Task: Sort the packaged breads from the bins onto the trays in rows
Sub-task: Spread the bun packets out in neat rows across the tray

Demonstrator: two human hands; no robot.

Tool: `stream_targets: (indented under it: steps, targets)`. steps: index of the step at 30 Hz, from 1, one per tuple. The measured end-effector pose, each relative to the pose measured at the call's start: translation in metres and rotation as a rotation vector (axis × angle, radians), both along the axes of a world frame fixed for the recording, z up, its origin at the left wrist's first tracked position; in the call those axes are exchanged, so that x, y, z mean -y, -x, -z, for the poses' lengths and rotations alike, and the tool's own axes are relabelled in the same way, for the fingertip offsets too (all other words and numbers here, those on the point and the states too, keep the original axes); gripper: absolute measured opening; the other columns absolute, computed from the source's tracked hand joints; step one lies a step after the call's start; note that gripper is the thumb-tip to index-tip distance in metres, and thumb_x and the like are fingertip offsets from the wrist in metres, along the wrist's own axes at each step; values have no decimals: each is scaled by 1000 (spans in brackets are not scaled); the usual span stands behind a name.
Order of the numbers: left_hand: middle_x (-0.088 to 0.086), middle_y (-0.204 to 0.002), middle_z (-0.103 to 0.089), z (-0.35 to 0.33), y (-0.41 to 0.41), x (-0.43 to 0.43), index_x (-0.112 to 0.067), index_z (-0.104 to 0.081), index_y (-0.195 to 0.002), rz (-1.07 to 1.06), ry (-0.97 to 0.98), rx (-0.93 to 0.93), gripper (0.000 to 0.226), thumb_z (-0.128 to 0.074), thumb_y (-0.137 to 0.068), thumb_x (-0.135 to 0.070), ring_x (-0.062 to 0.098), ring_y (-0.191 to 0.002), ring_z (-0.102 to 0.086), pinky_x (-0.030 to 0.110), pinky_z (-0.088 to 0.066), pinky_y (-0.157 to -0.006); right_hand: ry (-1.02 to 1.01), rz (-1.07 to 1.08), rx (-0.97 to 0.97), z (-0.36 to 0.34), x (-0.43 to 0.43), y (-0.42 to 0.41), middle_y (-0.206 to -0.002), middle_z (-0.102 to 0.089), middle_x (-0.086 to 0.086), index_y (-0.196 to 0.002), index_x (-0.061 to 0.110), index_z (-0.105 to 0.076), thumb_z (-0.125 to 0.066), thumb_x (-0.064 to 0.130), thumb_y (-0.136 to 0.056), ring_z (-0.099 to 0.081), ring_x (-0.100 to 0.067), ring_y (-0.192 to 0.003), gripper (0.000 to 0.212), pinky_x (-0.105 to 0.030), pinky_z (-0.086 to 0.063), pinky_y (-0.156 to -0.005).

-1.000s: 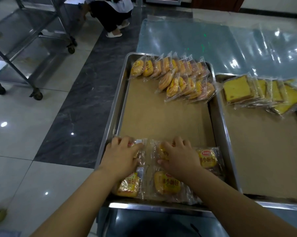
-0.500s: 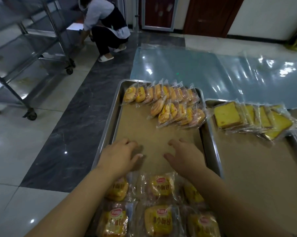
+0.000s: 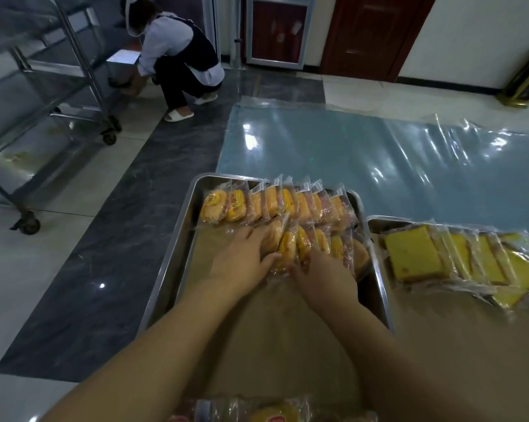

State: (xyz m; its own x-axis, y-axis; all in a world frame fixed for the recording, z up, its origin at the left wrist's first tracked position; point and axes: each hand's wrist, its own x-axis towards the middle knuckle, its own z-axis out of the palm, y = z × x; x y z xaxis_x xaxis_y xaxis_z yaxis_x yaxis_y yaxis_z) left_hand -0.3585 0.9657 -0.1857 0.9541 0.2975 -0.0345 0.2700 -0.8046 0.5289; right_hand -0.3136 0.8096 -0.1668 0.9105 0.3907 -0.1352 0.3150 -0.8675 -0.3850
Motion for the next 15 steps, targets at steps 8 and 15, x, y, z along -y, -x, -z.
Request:
stream_targets:
  steps: [8, 15]
  targets:
    - [-7, -127, -57, 14, -3, -2, -34, -50, -129, 2, 49, 144, 34, -38, -97, -36, 11, -112, -52, 35, -46, -92, -102, 25, -59, 10, 2, 0, -78, -60, 8, -88, 23, -60, -52, 30, -91, -57, -10, -70, 11, -32, -52, -65]
    - [-15, -95, -57, -1, 47, -20, -31, -51, -113, -127, 238, 196, 21, -36, -98, -34, 3, -85, -54, 18, -40, -69, -206, 29, -161, 17, 25, 31, -75, -61, 14, -84, 31, -62, -57, 29, -90, -57, -3, -68, 8, -27, -51, -63]
